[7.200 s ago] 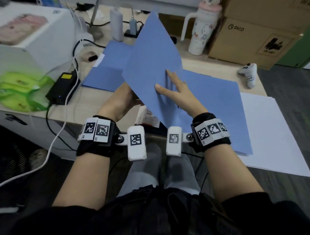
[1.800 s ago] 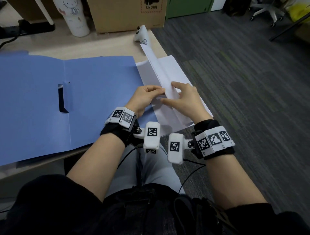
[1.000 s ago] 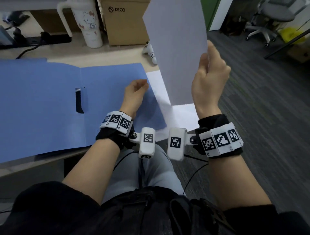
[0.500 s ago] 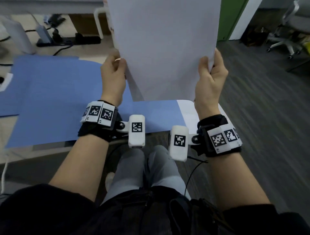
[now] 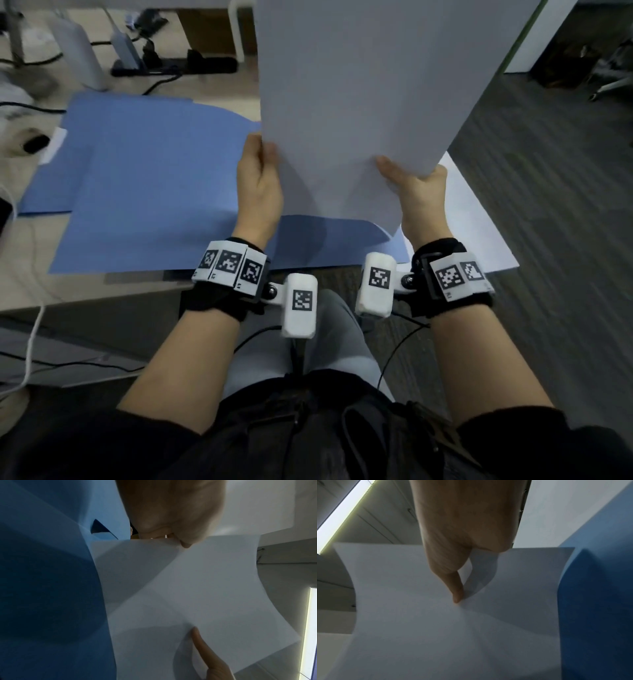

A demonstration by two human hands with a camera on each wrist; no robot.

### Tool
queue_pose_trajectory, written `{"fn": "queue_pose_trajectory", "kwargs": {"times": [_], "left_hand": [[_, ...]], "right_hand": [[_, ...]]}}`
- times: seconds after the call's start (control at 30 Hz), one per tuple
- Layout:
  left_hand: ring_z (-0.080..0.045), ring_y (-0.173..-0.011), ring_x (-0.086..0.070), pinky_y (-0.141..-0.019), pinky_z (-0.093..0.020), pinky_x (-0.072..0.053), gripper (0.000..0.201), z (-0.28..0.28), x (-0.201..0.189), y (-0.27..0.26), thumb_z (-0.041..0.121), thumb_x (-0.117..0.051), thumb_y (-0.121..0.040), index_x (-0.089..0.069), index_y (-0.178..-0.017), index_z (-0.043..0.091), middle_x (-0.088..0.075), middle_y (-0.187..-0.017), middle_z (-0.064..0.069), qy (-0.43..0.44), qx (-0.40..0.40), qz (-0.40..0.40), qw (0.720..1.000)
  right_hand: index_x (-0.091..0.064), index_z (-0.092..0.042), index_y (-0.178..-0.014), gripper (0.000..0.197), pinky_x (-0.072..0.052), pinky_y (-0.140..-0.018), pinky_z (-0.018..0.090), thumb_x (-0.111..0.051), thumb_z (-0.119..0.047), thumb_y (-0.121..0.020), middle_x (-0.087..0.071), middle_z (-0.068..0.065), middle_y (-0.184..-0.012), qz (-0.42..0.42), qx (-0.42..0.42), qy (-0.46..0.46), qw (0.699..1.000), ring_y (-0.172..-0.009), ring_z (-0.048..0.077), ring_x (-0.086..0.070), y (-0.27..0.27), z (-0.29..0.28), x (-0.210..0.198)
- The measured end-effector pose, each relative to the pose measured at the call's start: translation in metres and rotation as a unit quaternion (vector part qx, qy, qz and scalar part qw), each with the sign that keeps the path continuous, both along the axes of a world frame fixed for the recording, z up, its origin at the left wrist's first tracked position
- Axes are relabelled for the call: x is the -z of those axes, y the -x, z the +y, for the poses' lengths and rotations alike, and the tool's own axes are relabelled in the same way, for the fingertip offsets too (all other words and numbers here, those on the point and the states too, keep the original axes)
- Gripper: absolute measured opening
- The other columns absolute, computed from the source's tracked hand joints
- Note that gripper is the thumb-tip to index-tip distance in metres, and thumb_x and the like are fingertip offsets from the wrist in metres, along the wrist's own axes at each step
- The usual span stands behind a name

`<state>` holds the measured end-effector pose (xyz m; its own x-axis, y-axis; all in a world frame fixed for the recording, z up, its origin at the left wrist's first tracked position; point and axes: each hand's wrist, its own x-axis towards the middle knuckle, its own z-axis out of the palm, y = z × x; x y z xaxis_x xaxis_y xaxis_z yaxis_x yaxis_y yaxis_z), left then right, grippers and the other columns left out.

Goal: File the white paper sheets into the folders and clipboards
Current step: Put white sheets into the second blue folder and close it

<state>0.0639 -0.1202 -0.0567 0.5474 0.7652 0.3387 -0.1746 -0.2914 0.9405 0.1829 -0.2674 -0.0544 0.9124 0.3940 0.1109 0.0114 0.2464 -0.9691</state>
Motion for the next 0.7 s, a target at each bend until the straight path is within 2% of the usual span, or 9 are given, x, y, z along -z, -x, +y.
{"fn": "queue_pose_trajectory", "kwargs": {"times": [0.1, 0.2, 0.3, 0.4, 0.47, 0.57, 0.63, 0.67, 0.7], "left_hand": [[0.007, -0.064, -0.039, -0.067, -0.012, -0.035, 0.030, 0.004, -0.006, 0.002, 0.009, -0.032, -0.101, -0.039, -0.076, 0.024, -0.041, -0.074, 0.011, -0.008, -0.008, -0.026, 1.000], [0.008, -0.068, -0.040, -0.070, -0.011, -0.036, 0.029, 0.006, -0.008, 0.002, 0.008, -0.029, -0.102, -0.041, -0.080, 0.022, -0.042, -0.077, 0.011, -0.012, -0.003, -0.036, 0.999], [0.003, -0.078, -0.043, -0.077, -0.011, -0.040, 0.020, 0.004, 0.006, 0.000, 0.019, -0.029, -0.102, -0.044, -0.091, 0.016, -0.046, -0.087, 0.009, 0.040, 0.012, -0.001, 0.999], [0.001, -0.081, -0.043, -0.081, -0.012, -0.039, 0.022, 0.000, 0.015, -0.004, 0.026, -0.028, -0.102, -0.045, -0.089, 0.021, -0.046, -0.090, 0.010, 0.077, 0.004, 0.032, 0.996], [-0.001, -0.080, -0.043, -0.081, -0.013, -0.039, 0.022, 0.001, 0.013, -0.006, 0.024, -0.028, -0.103, -0.045, -0.091, 0.018, -0.047, -0.089, 0.009, 0.076, -0.009, 0.044, 0.996], [0.007, -0.069, -0.040, -0.071, -0.008, -0.037, 0.020, 0.007, 0.008, -0.006, 0.018, -0.028, -0.103, -0.041, -0.088, 0.019, -0.042, -0.080, 0.012, 0.057, -0.027, 0.061, 0.996], [0.010, -0.066, -0.043, -0.068, -0.004, -0.036, 0.018, 0.011, 0.006, -0.005, 0.016, -0.028, -0.103, -0.044, -0.096, 0.016, -0.044, -0.081, 0.013, 0.041, -0.023, 0.088, 0.995], [0.012, -0.073, -0.046, -0.071, -0.003, -0.036, 0.020, 0.013, 0.005, -0.003, 0.015, -0.028, -0.103, -0.047, -0.106, 0.011, -0.049, -0.087, 0.014, 0.034, -0.020, 0.114, 0.993], [0.008, -0.088, -0.050, -0.081, -0.004, -0.038, 0.027, 0.016, 0.005, -0.002, 0.015, -0.028, -0.102, -0.048, -0.119, 0.008, -0.055, -0.099, 0.012, 0.023, -0.016, 0.140, 0.990]], "right_hand": [[-0.069, -0.014, -0.079, 0.014, -0.054, -0.072, 0.030, -0.073, 0.000, -0.078, -0.072, -0.006, -0.073, -0.007, 0.001, -0.018, 1.000, -0.073, 0.014, -0.067, -0.002, 0.002, -0.009], [-0.070, -0.014, -0.080, 0.014, -0.055, -0.073, 0.030, -0.074, -0.001, -0.077, -0.072, -0.005, -0.075, -0.009, 0.002, -0.017, 1.000, -0.075, 0.016, -0.067, -0.004, 0.003, -0.009], [-0.068, -0.017, -0.082, 0.016, -0.055, -0.075, 0.028, -0.076, -0.004, -0.076, -0.072, -0.009, -0.075, 0.003, -0.006, 0.031, 1.000, -0.076, 0.010, -0.067, -0.001, 0.005, 0.003], [-0.066, -0.020, -0.083, 0.015, -0.055, -0.080, 0.029, -0.073, -0.007, -0.080, -0.070, -0.010, -0.079, 0.005, -0.003, 0.055, 0.998, -0.078, 0.008, -0.066, 0.003, 0.007, 0.011], [-0.066, -0.021, -0.080, 0.014, -0.055, -0.077, 0.029, -0.072, -0.008, -0.081, -0.069, -0.010, -0.076, -0.009, 0.011, 0.058, 0.998, -0.074, 0.007, -0.065, 0.003, 0.009, 0.009], [-0.066, -0.019, -0.073, 0.015, -0.054, -0.066, 0.025, -0.075, -0.007, -0.078, -0.069, -0.013, -0.065, -0.038, 0.026, 0.073, 0.996, -0.065, 0.006, -0.064, -0.004, 0.012, 0.003], [-0.068, -0.017, -0.073, 0.014, -0.054, -0.064, 0.025, -0.077, -0.006, -0.076, -0.069, -0.010, -0.068, -0.053, 0.020, 0.087, 0.995, -0.065, 0.010, -0.063, -0.009, 0.014, 0.000], [-0.068, -0.015, -0.074, 0.014, -0.054, -0.065, 0.025, -0.077, -0.005, -0.075, -0.068, -0.006, -0.071, -0.056, 0.015, 0.098, 0.994, -0.065, 0.010, -0.063, -0.012, 0.015, 0.001], [-0.069, -0.013, -0.076, 0.012, -0.055, -0.065, 0.024, -0.077, -0.004, -0.074, -0.069, -0.003, -0.074, -0.053, 0.012, 0.112, 0.992, -0.065, 0.009, -0.063, -0.014, 0.016, 0.002]]}}
